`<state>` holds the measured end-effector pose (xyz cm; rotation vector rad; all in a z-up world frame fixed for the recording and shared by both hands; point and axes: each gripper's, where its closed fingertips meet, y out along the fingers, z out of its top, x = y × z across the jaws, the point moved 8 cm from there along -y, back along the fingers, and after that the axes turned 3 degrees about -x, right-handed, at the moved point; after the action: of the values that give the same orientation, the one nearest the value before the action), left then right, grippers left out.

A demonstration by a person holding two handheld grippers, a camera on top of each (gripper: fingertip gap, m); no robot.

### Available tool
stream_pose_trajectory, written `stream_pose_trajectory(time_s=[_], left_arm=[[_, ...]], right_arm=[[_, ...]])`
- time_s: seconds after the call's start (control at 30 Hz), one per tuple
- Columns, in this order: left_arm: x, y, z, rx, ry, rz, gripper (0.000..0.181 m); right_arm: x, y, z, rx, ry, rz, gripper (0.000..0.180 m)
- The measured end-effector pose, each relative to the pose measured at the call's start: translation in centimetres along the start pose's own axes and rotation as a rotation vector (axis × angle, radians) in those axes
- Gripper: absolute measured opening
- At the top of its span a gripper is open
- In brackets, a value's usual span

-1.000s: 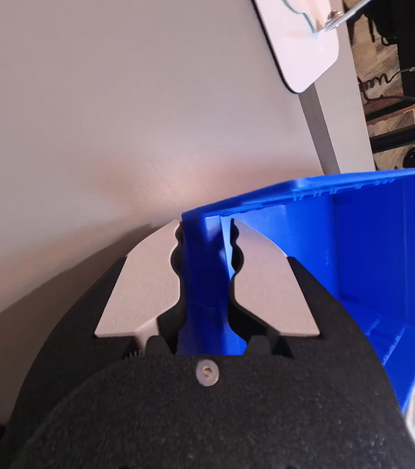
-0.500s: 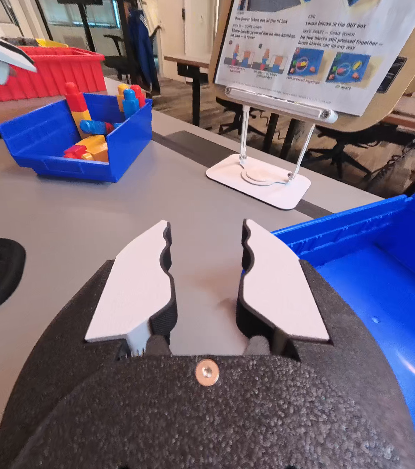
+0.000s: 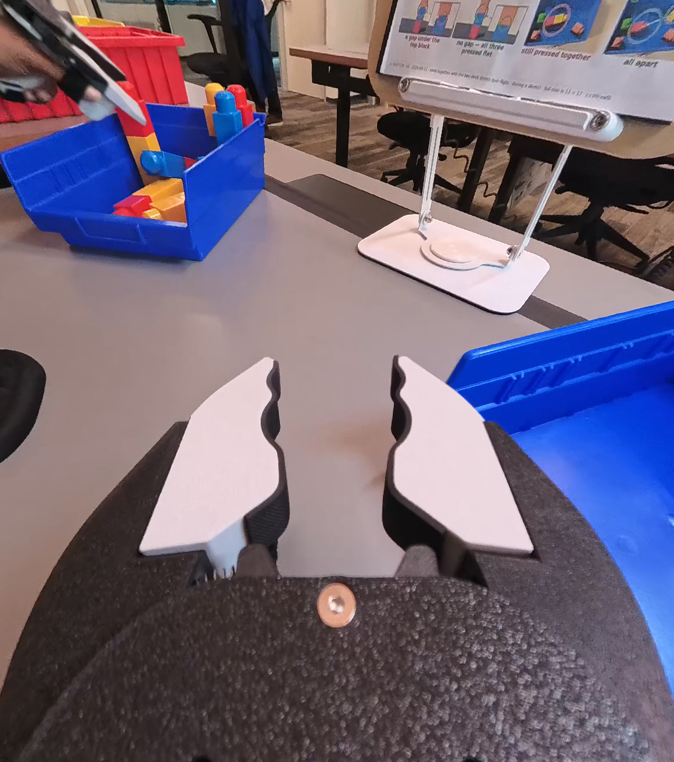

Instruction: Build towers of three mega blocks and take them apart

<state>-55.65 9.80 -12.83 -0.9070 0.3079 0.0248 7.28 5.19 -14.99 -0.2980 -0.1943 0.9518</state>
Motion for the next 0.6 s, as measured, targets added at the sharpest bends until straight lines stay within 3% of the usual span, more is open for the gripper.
stream_pose_trajectory(time_s=[0.07,0.17,0.37,0.6], left_arm=[[-0.1,1.2,-0.5,-0.094,0.062,0.027,0.057],[0.9,0.0,0.6,-0.023,0.153,0.035,0.040],[5.0,-9.5,3.9,0.297,0.227,-0.019,0.036],[21.1,-19.6,5.3,0.609,0.441,-0.590,0.037]], right_arm=[[-0.1,0.2,-0.3,-0.011,-0.001,0.010,0.052],[-0.3,0.3,-0.5,-0.023,-0.017,0.019,0.051],[-1.5,0.6,0.4,0.015,-0.037,0.091,0.050],[-6.8,2.1,4.3,0.038,-0.191,0.249,0.060]])
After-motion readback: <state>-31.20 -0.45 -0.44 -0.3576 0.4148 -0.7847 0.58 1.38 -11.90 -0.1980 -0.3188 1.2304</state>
